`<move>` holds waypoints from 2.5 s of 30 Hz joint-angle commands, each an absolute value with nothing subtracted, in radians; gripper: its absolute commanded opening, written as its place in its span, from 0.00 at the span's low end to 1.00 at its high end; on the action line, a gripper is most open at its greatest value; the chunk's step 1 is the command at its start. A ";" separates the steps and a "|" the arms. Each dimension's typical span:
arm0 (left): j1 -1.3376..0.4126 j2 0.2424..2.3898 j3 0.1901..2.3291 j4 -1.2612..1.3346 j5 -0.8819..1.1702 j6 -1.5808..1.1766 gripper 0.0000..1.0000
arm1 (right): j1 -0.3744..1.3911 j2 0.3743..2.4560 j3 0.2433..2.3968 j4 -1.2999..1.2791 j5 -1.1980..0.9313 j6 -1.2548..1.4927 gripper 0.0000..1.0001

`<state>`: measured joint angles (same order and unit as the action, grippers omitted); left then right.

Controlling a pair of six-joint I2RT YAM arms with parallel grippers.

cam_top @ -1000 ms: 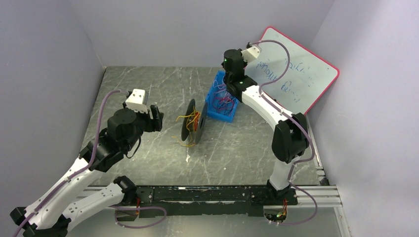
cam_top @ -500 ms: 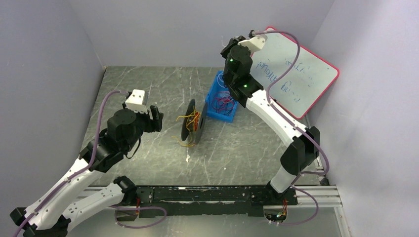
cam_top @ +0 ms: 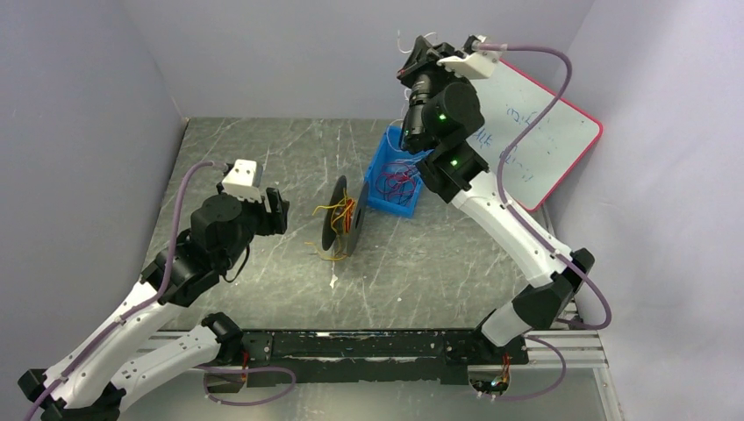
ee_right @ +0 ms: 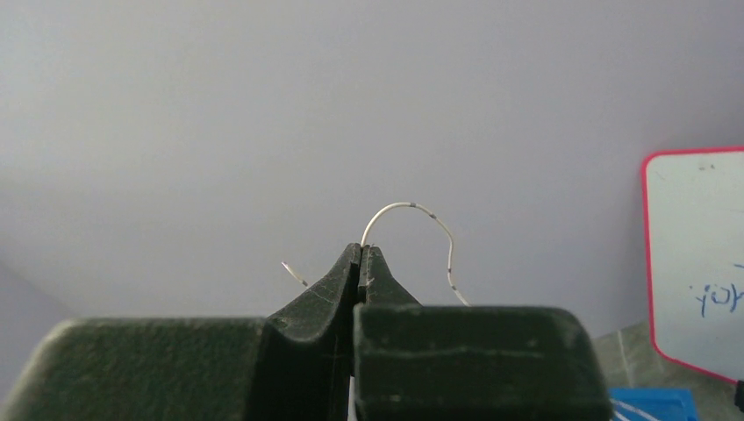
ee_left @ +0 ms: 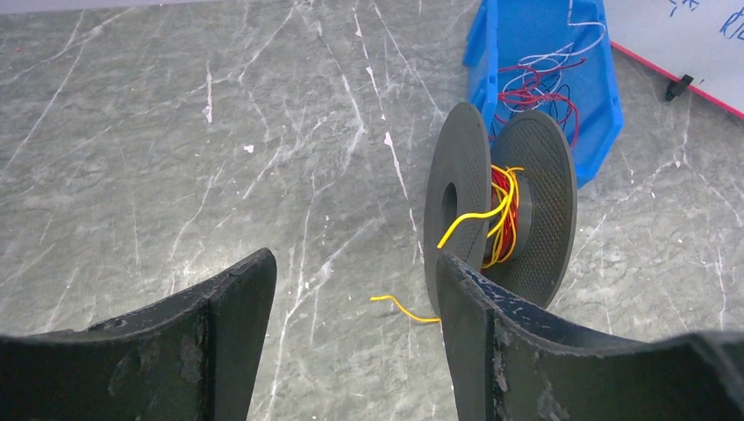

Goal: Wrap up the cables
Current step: Pick up the cable from the storage box, then place the cable at the center of the board.

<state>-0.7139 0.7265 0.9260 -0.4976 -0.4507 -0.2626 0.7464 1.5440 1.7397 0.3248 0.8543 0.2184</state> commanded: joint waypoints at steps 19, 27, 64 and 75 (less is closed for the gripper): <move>-0.675 0.750 0.925 -0.476 -0.490 -0.270 0.71 | 0.812 1.373 2.065 0.116 0.705 0.190 0.00; -0.660 0.767 0.925 -0.478 -0.491 -0.272 0.71 | 0.812 1.278 2.111 -0.030 0.599 0.302 0.00; -0.644 0.787 0.933 -0.488 -0.460 -0.281 0.70 | 0.812 0.732 0.977 -0.662 0.227 0.751 0.00; -0.644 0.780 0.933 -0.485 -0.451 -0.274 0.70 | 0.813 0.845 0.872 -0.668 0.387 0.704 0.52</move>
<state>-0.6514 0.7898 0.9260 -0.4988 -0.4732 -0.2741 0.8074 0.8272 0.8810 -0.6777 0.2882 0.7242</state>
